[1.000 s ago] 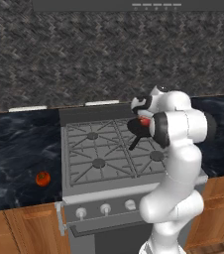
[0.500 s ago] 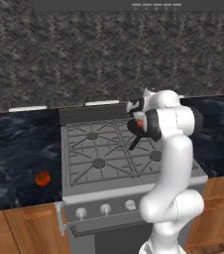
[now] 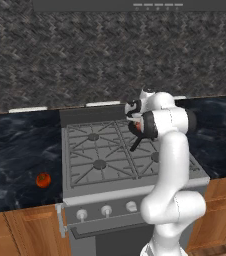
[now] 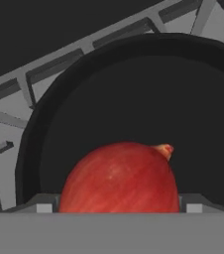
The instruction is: Place the pan on the rear right burner on the stove. Then place the tomato and the onion in the pan and turn on the rear right burner.
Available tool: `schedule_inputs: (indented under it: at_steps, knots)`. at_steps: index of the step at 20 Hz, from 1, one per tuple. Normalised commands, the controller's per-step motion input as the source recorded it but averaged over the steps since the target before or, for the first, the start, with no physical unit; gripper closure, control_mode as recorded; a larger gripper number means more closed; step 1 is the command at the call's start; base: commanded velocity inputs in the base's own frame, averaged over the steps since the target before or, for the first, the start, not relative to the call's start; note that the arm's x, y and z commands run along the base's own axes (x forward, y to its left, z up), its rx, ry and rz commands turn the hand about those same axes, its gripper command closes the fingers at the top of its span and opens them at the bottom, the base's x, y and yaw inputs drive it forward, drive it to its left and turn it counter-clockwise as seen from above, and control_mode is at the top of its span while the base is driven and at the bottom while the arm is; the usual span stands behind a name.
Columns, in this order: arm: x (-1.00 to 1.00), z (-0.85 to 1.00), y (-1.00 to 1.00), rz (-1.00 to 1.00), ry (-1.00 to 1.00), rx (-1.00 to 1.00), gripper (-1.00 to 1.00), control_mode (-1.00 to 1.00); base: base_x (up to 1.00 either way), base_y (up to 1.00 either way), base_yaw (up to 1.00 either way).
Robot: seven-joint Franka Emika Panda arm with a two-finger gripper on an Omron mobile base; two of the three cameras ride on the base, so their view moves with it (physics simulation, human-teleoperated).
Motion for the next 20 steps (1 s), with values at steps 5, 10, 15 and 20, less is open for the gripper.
schedule_inputs:
  at_steps: [5,10,15,20]
  knots:
    - [0.05,-0.20,0.00,0.04,0.07,0.00,1.00,-1.00,0.00,0.00,0.00]
    - [0.00,-0.17,0.00,0.04,0.06,0.00,-1.00,-1.00,0.00,0.00,0.00]
    - [-0.19,0.00,-0.06,0.01,-0.05,0.00,-1.00,-1.00,0.00,0.00,0.00]
    - [-0.44,0.11,-0.02,0.00,-0.25,0.00,-1.00,-1.00,0.00,0.00,0.00]
